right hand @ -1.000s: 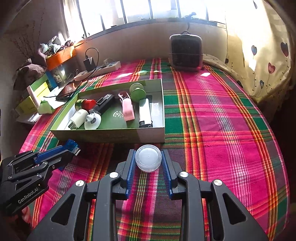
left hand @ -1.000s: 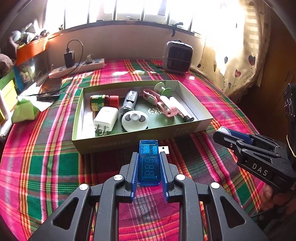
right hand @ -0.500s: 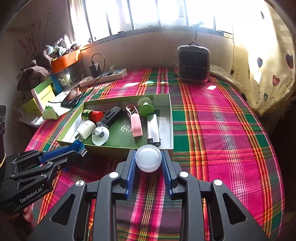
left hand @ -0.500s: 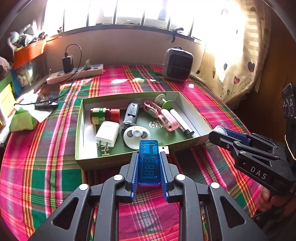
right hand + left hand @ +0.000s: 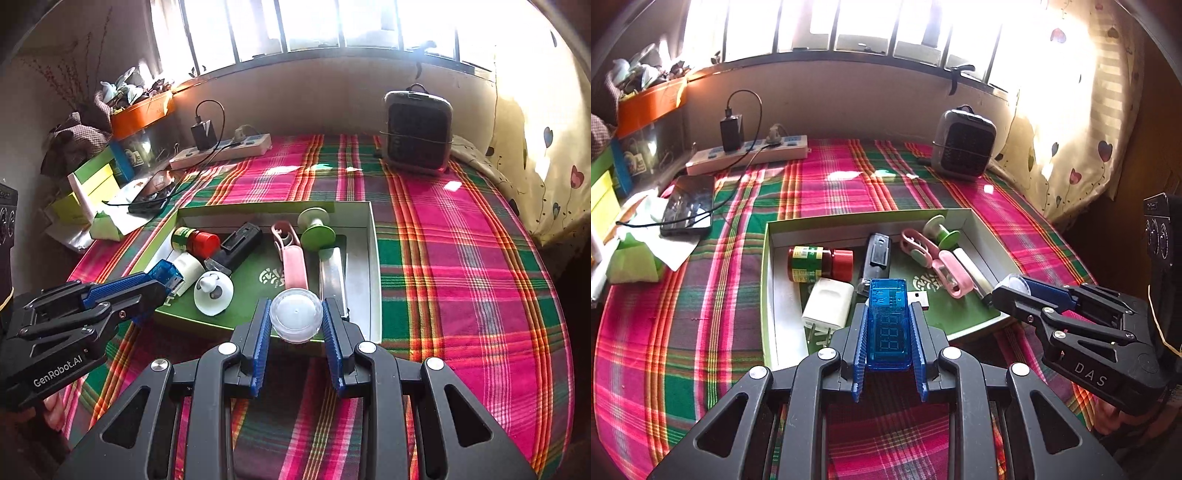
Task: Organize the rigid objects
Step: 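Carry the white cup and blue USB meter over the green box with both tools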
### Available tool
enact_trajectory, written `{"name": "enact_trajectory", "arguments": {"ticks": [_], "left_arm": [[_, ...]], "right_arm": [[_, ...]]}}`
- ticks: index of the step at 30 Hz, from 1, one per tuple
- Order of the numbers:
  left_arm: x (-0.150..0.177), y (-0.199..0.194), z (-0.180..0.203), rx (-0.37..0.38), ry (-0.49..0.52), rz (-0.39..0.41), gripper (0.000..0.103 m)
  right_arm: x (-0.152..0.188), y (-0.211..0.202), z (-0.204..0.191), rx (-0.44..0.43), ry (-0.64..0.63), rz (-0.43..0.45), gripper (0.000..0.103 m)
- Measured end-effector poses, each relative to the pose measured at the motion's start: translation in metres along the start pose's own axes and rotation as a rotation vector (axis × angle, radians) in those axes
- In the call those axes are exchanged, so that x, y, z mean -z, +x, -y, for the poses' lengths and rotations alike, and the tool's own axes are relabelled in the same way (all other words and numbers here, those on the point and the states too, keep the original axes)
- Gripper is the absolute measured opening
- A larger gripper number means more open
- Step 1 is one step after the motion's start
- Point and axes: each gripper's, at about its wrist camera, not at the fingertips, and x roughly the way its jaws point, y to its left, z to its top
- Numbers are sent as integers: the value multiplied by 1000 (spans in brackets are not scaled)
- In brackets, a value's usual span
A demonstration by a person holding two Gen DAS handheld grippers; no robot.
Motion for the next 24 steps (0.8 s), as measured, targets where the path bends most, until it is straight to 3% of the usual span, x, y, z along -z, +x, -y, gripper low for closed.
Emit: {"name": "enact_trajectory", "arguments": {"ticks": [24], "left_arm": [[-17,38,-24,-9,-35,-39,21]], "right_arm": [[-11,55,-16,-39,-58,-98,29]]}}
